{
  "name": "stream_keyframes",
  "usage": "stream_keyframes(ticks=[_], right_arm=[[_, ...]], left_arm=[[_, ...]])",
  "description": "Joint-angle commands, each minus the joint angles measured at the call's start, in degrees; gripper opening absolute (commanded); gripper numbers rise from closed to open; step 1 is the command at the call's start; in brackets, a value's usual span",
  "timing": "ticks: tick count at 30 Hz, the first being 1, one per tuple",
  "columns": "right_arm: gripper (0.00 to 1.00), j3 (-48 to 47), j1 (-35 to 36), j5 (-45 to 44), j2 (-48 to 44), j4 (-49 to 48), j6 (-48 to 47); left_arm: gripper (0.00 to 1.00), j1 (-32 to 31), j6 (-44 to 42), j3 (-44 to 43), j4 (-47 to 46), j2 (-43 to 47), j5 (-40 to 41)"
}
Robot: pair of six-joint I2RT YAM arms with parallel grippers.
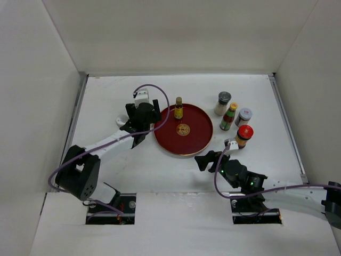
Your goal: Organize the condiment bottles
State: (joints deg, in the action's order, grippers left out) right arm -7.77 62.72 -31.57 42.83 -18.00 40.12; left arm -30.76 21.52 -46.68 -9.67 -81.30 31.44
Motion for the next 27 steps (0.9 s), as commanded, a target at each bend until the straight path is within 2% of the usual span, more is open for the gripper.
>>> stream_keyframes(ticks=[1, 4, 9, 12, 14, 17, 20, 22, 27], right_arm=[[0.89, -0.67, 0.61, -0.95, -0.11, -1.42, 0.14], [0.89, -0.58, 0.69, -1.3, -0.38, -1.34, 0.14], [0.89, -0.49, 0.69, -1.21, -0.64, -1.25, 0.31], [0.89, -0.49, 0.78, -1.39, -0.47, -1.42, 0.14], [0.89, -0.58, 0.78, -0.95, -0.2, -1.42, 0.14], [0.89, -0.75, 0.78, -1.12, 0.15, -1.42, 0.05], [0.89, -0.76, 0.87, -0.95, 0.15, -1.42, 0.05], [0.89, -0.76, 0.87, -1.03, -0.03, -1.34, 0.14], [0.9, -0.67, 1.04, -0.86, 0.06, -1.51, 0.14]], left_arm=[[0.86, 0.57, 0.89, -1.83, -2.02, -2.89, -1.38], [0.8, 0.84, 0.89, -3.51, -2.98, -6.06, -1.38], [0.61, 1.1, 0.81, -5.27, -3.77, -8.61, -0.5], [0.44, 0.49, 0.63, -4.39, -5.18, -6.87, 0.63], [0.4, -0.04, 0.02, -3.78, -5.27, -4.58, 3.0], [0.47, 0.05, -1.65, -3.42, -4.75, -2.99, 3.98], [0.68, 0.49, -1.92, -4.3, -3.25, -3.95, 3.8], [0.79, 0.31, -1.74, -5.09, -2.63, -5.27, 3.45], [0.83, 0.31, -2.01, -9.48, -3.42, -9.57, 1.78]])
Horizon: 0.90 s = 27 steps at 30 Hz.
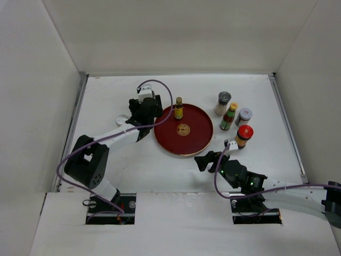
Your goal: Organize the condiment bottles
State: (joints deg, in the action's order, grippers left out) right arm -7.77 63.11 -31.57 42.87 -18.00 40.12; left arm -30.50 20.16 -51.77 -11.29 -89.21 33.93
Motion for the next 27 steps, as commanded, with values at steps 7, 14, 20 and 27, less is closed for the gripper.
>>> stream_keyframes(ticks=[7, 14, 20, 27], right_arm=[[0.9, -0.76, 0.65, -0.77, 0.28, -1.6, 0.05], [0.9, -0.67, 0.65, -0.77, 0.02, -1.69, 0.05], [0.91, -0.76, 0.65, -0.77, 0.37, -1.69, 0.05], [0.91, -0.93, 0.65, -0.51, 0.72, -1.78, -0.04]], left_arm=[[0.82, 0.31, -1.53, -13.78, -2.07, -8.51, -1.15], [0.82, 1.98, -1.53, -19.86, -1.54, -16.08, 2.54], [0.82, 3.82, -1.53, -21.62, -2.25, -18.45, 2.98], [0.81, 6.2, -1.79, -25.48, -2.42, -22.67, -0.27]])
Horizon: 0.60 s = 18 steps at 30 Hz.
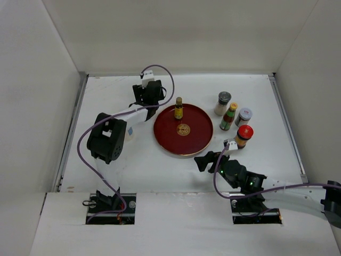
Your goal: Organize the condiment bottles
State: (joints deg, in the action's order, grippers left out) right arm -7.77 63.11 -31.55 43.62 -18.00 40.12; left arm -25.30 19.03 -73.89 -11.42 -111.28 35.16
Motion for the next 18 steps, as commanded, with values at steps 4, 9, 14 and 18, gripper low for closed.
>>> stream_keyframes(ticks=[4, 9, 14, 18], right_arm=[[0.91, -0.84, 0.65, -0.53, -0.2, -1.78, -0.04], [0.91, -0.84, 0.65, -0.53, -0.2, -1.78, -0.04], [0.91, -0.76, 0.65, -0.53, -0.2, -1.78, -0.04], [0.91, -0.84, 0.65, -0.53, -0.11, -1.78, -0.04]], left_arm=[[0.77, 1.26, -0.57, -4.42, -1.68, -2.09, -3.69], [0.49, 1.26, -0.31, -3.55, -2.02, -1.57, -3.78], [0.36, -0.14, -0.57, -1.97, -3.51, 5.53, -3.34], [0.35, -2.16, -1.1, 1.19, -5.19, 13.44, -2.47]])
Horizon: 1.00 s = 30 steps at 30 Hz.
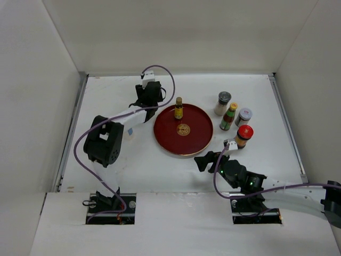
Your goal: Organize the condiment bottles
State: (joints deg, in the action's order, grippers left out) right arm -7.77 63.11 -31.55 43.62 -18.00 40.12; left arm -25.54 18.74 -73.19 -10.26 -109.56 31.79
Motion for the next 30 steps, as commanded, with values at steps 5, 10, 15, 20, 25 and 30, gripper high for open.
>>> stream_keyframes(ticks=[5, 10, 15, 20, 25, 30], right_arm=[[0.91, -0.76, 0.65, -0.71, -0.46, -1.78, -0.04], [0.91, -0.58, 0.65, -0.88, -0.81, -1.69, 0.05], [0.91, -0.58, 0.65, -1.06, -0.81, -1.78, 0.05], [0.91, -0.49, 0.65, -1.06, -1.16, -1.6, 0.14], [0.91, -0.49, 0.65, -1.06, -1.25, -1.6, 0.14], [0.91, -0.49, 0.65, -1.06, -1.25, -1.51, 0.14]], left_arm=[[0.35, -5.43, -1.61, 7.25, -8.55, 19.46, 2.84], [0.35, -10.0, -0.47, 13.94, -9.34, 23.16, 3.36], [0.35, -13.34, 0.42, 16.5, -10.74, 22.55, 3.37], [0.34, -14.84, 0.68, 16.59, -12.76, 18.34, 3.19], [0.34, -15.28, 0.77, 16.67, -15.31, 14.03, 3.19], [0.44, -15.63, 0.94, 16.85, -15.75, 11.21, 3.45]])
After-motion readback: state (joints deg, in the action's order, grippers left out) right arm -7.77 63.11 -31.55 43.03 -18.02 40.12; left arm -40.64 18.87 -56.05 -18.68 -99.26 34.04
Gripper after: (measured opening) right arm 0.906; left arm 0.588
